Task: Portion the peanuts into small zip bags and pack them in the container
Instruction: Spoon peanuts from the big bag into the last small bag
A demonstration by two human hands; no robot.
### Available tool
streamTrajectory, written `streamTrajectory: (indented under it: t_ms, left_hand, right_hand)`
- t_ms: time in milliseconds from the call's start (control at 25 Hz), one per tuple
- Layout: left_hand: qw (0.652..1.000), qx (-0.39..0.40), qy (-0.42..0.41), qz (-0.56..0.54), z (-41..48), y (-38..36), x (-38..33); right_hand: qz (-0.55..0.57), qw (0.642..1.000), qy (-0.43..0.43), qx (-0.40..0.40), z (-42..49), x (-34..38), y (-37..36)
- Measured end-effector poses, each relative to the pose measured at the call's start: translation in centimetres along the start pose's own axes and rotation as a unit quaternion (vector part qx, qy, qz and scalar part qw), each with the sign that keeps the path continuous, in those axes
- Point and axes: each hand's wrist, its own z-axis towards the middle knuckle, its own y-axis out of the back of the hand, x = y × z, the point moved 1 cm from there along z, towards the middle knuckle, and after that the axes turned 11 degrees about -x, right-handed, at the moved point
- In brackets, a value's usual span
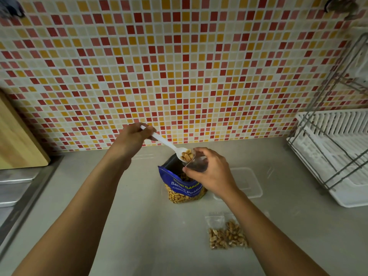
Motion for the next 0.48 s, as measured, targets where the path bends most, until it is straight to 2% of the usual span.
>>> streamTrajectory:
  t_ms: [120,200,360,400,480]
  left_hand:
    - [0.980,0.029,-0.176,0.087,-1.9,-0.4,-2.0]
    - [0.965,0.004,-0.237,0.115,-2.3,0.3,-3.0]
    - [0.987,-0.098,-0.129,0.009,-0.5,2.0,-2.5]
    - [0.990,-0.089,-0.104,0.023,-0.2,1.5,-1.5]
    - [0.988,-0.023,-0.105,0.110,-0.4,-0.7,1.1]
  right_hand:
    - [0.036,0.999,-0.004,-0.008,-0.2,0.4,-0.2]
    - [0.049,0.999,-0.010,-0.011,-0.2,0.3,-0.2]
    - [0.141,0.981,-0.131,-0.029,0.1,-0.4,0.9]
    - [0.157,0.975,-0.150,-0.041,0.3,-0.5,1.4]
    - [0.162,0.972,-0.157,-0.060,0.7,-0.5,2.1]
